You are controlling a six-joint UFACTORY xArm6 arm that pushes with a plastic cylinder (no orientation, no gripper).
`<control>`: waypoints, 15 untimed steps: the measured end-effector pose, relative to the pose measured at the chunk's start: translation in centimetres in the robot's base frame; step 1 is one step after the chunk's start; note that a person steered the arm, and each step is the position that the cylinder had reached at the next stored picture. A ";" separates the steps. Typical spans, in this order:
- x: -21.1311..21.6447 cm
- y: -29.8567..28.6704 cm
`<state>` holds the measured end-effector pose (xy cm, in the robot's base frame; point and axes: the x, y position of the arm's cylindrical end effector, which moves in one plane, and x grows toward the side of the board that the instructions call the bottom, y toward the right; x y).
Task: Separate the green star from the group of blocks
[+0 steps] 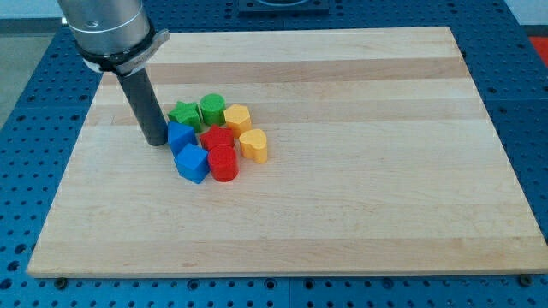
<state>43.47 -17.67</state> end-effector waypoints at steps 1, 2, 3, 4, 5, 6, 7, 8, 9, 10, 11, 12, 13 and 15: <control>0.7 4.7; 0.7 4.8; 0.6 3.8; -4.4 1.3; -6.4 1.2; -8.8 1.2; -8.4 1.2; -5.1 3.3; -4.8 8.8; -4.9 9.1; -6.2 8.0; -8.0 4.9; -10.7 2.2; -11.5 0.3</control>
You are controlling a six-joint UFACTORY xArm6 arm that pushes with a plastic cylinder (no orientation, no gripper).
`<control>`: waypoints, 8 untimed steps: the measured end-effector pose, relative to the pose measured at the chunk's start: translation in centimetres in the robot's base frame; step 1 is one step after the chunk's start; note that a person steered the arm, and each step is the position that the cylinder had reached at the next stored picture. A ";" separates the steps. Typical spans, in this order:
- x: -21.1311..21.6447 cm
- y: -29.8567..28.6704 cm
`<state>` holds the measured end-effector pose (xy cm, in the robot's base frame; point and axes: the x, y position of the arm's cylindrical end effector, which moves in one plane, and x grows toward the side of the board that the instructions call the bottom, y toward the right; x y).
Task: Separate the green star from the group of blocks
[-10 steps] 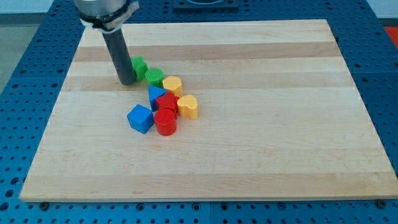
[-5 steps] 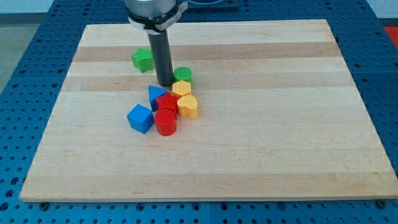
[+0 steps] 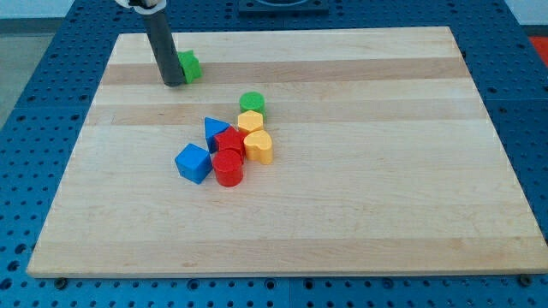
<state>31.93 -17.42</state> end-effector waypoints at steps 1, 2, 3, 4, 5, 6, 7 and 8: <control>4.0 5.6; 4.7 10.8; 1.4 10.2; 1.2 9.4; -0.5 6.4; -2.5 4.1; -3.8 3.1; -3.8 1.9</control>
